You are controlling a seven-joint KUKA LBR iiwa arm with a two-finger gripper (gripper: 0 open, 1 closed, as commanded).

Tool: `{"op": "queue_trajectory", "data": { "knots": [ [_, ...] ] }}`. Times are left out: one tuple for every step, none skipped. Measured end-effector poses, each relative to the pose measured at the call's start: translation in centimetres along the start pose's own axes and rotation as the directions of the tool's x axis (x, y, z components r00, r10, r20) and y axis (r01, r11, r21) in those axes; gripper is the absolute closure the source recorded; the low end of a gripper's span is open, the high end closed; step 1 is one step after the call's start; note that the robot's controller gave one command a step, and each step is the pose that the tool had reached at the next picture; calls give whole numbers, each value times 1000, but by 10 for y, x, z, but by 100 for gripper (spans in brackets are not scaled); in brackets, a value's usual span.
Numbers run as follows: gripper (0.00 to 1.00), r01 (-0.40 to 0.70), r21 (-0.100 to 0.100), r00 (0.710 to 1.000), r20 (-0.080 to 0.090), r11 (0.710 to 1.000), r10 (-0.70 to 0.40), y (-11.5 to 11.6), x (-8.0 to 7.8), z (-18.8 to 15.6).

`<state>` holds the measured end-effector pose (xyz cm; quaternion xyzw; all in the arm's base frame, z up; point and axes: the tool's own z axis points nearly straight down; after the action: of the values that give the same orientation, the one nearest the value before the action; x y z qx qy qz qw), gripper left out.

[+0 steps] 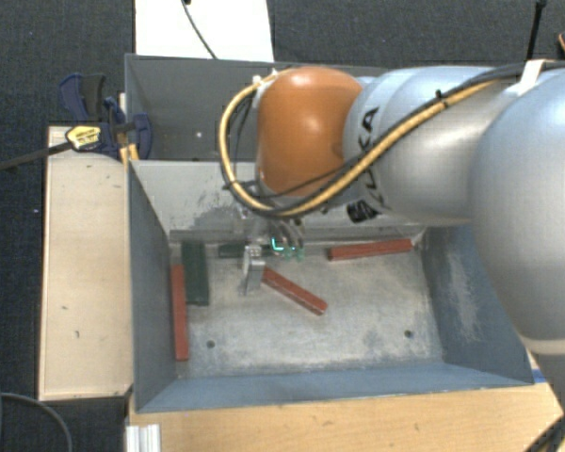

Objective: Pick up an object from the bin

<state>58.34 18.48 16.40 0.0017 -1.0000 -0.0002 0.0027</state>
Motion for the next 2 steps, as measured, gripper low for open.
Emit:
{"op": "queue_trajectory", "data": {
  "knots": [
    [0, -83, 2, 997, 1, 997, 83, -51, -1, 95],
    [100, -84, -3, 996, 9, 996, 84, -47, -3, 90]
  ]
}}
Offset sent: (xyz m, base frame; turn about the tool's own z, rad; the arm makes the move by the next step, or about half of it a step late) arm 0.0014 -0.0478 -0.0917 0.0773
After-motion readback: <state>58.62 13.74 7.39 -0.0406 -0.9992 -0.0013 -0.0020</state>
